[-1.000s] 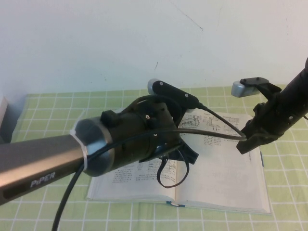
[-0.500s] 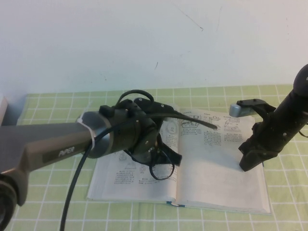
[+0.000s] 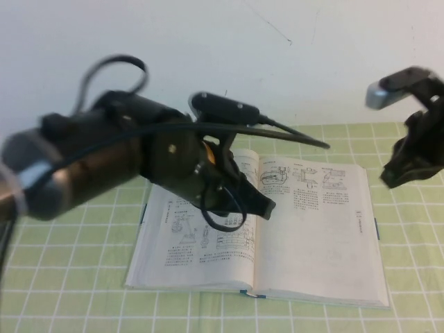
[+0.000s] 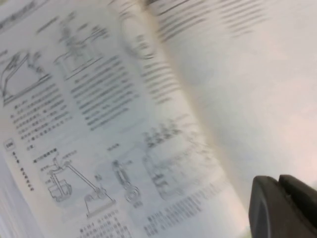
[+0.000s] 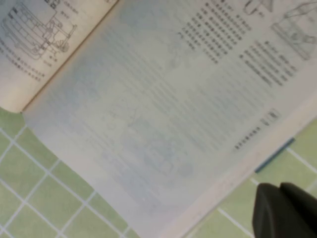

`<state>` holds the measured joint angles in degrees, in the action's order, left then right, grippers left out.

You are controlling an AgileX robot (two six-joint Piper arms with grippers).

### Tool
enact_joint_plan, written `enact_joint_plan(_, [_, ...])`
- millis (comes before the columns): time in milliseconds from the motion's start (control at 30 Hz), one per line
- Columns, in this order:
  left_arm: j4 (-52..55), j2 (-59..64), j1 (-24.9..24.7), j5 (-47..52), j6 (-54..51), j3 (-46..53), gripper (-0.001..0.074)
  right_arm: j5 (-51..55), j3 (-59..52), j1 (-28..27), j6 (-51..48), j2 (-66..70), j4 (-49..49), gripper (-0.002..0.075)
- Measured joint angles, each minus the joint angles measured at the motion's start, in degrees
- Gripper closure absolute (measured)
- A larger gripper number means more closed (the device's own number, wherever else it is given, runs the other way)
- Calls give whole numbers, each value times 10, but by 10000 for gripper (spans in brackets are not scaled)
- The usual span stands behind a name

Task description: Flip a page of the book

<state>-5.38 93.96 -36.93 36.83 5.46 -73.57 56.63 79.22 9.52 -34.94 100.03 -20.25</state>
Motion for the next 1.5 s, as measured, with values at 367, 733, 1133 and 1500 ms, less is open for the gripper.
enact_joint_plan(367, [1,-225,0,-6,-58,82,737,-36,-138,0,70,-284,119,728])
enact_joint_plan(733, [26,-489,0,-207,-59,406,737,-203,-447,0,71,-660,122,728])
enact_joint_plan(1133, [29,-620,0,-276,-59,538,737,-250,-602,0,76,-926,113,728])
enact_joint_plan(1500, [30,-622,0,-278,-59,538,738,-220,-602,0,79,-928,103,728])
